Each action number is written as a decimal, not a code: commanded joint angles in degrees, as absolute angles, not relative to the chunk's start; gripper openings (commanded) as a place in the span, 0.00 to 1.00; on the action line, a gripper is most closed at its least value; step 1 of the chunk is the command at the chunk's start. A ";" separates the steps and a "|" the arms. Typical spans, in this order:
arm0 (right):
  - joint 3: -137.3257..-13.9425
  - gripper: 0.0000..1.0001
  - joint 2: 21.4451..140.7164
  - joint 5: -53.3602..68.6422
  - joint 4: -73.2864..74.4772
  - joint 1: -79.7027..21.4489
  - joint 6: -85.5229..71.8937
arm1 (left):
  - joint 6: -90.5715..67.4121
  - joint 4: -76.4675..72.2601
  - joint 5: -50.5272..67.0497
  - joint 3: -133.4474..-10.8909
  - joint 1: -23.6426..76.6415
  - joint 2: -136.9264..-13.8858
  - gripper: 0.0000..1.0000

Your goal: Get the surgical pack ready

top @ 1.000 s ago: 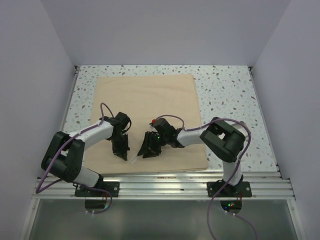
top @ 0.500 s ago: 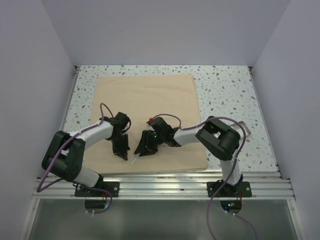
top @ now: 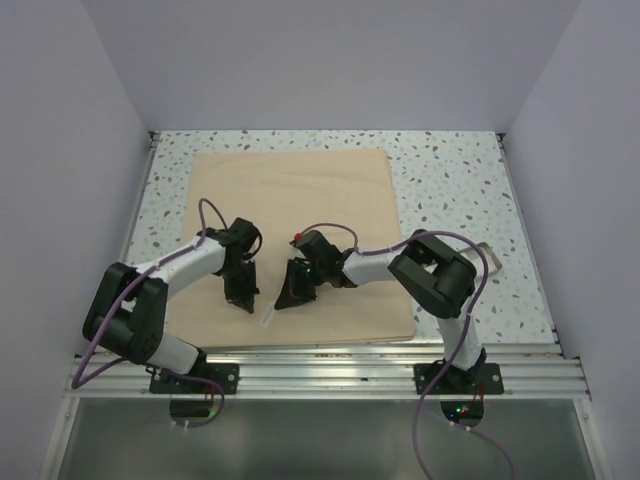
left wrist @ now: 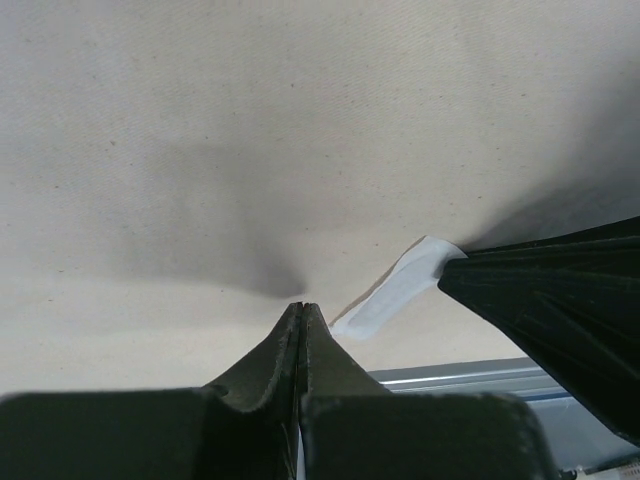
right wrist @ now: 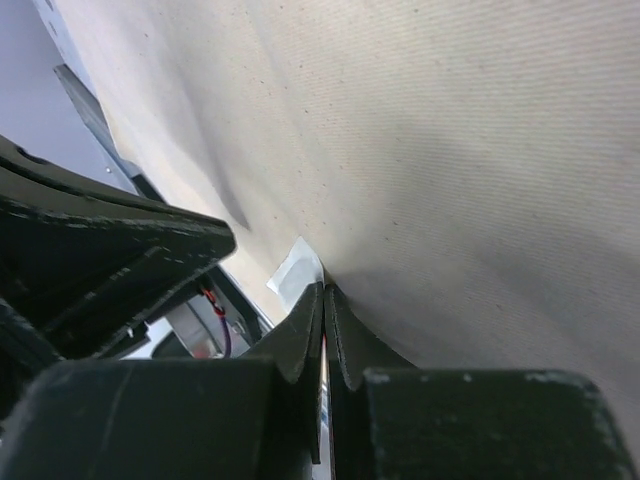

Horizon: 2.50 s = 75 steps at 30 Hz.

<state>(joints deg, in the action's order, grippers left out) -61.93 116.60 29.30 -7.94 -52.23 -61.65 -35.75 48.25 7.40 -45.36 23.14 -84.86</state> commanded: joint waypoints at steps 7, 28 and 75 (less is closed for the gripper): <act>-58.98 0.00 100.75 28.30 3.68 -41.16 -51.42 | -31.47 47.47 3.52 -54.57 22.41 -83.32 0.00; -51.23 0.00 76.55 17.41 48.86 13.97 -20.50 | -27.07 39.20 12.21 -59.15 22.41 -91.49 0.00; -62.93 0.52 97.47 1.58 50.19 23.38 -33.92 | -23.12 39.37 6.33 -69.60 20.13 -110.74 0.09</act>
